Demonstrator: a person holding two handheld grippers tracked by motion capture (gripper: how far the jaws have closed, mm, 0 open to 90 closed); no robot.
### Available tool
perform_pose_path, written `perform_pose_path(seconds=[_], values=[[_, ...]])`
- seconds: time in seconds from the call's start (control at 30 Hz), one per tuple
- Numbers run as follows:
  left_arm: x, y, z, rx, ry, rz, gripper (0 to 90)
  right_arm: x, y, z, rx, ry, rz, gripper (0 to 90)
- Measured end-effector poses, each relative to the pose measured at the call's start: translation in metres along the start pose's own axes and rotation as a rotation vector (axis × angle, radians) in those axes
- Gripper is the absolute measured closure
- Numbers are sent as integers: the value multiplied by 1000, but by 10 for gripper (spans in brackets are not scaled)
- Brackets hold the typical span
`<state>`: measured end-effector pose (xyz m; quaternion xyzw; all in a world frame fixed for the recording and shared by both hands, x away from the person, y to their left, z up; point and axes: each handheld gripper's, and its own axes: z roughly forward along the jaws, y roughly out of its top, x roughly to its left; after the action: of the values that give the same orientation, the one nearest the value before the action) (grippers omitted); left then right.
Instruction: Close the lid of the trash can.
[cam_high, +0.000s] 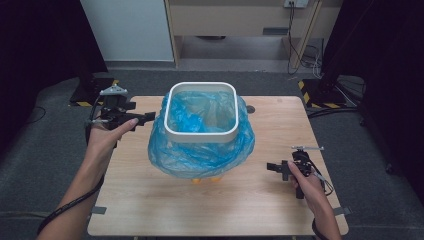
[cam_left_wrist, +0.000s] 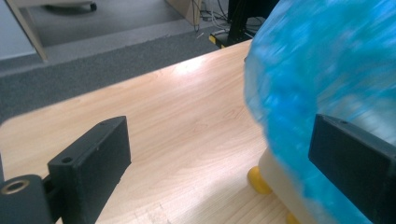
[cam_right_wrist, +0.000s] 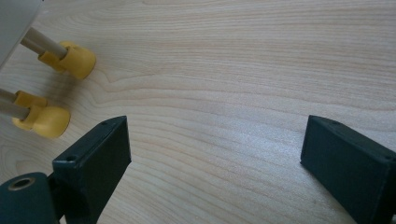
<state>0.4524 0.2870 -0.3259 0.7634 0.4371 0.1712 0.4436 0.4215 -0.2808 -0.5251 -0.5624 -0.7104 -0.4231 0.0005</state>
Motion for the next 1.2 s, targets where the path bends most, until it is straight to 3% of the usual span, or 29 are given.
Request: perform_pose_path(seconds=[0.17, 0.33, 0.47, 0.9, 1.2], values=[[10, -18, 10, 15, 20, -26, 48, 0, 0, 0, 1, -1, -1, 81], [17, -40, 22, 39, 51, -5, 45, 0, 0, 0, 0, 0, 0, 81], [19, -56, 32, 56, 58, -14, 47, 0, 0, 0, -1, -1, -5, 81], [29, -99, 55, 106, 63, -58, 48, 1, -1, 0, -4, 0, 2, 81], [26, -120, 69, 140, 53, -54, 46, 1, -2, 0, -9, -3, -4, 81]])
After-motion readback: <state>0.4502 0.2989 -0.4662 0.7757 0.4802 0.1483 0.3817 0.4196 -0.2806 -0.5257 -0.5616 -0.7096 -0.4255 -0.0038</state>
